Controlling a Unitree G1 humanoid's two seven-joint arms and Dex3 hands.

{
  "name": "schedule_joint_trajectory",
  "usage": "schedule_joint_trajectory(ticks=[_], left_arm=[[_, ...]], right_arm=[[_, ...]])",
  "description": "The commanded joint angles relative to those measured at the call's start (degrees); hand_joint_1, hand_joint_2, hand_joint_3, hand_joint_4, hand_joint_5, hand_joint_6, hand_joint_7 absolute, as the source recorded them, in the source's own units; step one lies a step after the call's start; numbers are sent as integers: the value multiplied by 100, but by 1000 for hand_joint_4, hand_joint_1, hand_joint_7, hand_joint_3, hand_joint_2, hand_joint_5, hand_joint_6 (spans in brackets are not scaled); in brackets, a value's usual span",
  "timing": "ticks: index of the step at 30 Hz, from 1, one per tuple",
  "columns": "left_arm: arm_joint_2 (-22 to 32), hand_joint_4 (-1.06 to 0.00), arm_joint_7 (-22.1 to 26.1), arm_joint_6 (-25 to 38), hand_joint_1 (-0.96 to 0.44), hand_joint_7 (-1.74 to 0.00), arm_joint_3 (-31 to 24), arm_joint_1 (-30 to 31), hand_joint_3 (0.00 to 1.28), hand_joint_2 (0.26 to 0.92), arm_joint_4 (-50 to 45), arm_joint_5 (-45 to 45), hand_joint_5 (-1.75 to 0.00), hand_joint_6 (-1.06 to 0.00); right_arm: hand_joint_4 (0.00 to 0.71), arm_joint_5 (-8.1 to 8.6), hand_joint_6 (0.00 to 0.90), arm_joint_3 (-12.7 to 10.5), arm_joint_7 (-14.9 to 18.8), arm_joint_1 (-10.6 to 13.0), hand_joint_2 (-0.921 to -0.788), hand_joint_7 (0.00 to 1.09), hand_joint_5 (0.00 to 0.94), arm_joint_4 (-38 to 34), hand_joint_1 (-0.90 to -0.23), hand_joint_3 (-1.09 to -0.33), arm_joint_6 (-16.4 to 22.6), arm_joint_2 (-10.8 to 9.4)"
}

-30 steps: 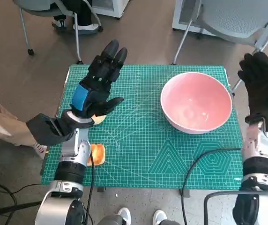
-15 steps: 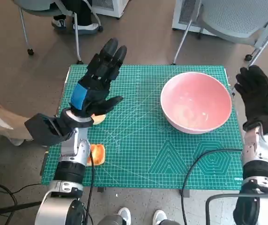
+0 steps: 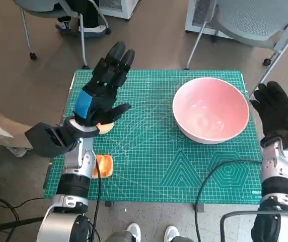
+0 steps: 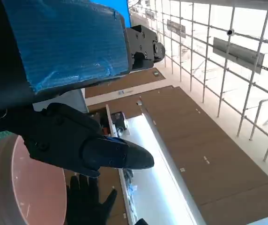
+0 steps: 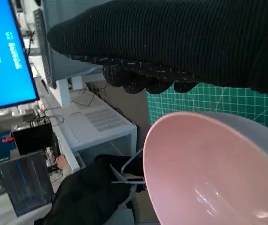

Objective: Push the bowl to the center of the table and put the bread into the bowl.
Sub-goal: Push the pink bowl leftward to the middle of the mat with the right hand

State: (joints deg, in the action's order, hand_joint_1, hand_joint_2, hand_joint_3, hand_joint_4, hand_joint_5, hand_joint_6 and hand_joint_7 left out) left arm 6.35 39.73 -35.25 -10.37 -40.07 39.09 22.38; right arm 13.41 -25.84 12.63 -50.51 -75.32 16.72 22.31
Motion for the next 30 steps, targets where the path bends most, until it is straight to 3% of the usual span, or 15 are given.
schedule_joint_trajectory(ticks=[1,13,30], left_arm=[[27,1,-21,22,-506,-126,-33,72,195,921,-78,-11,1,-87],[41,1,-14,54,-509,-128,-35,67,196,921,-101,0,0,-87],[22,1,-14,77,-509,-131,-44,40,198,921,-73,-5,0,-85]], right_arm=[[256,14,276,-59,-70,194,-921,161,3,-82,-619,-799,-129,-72],[257,-13,293,-78,-60,227,-921,156,2,-74,-620,-795,-63,-192],[268,-122,306,73,-65,176,-921,151,6,-75,-620,-794,8,-673]])
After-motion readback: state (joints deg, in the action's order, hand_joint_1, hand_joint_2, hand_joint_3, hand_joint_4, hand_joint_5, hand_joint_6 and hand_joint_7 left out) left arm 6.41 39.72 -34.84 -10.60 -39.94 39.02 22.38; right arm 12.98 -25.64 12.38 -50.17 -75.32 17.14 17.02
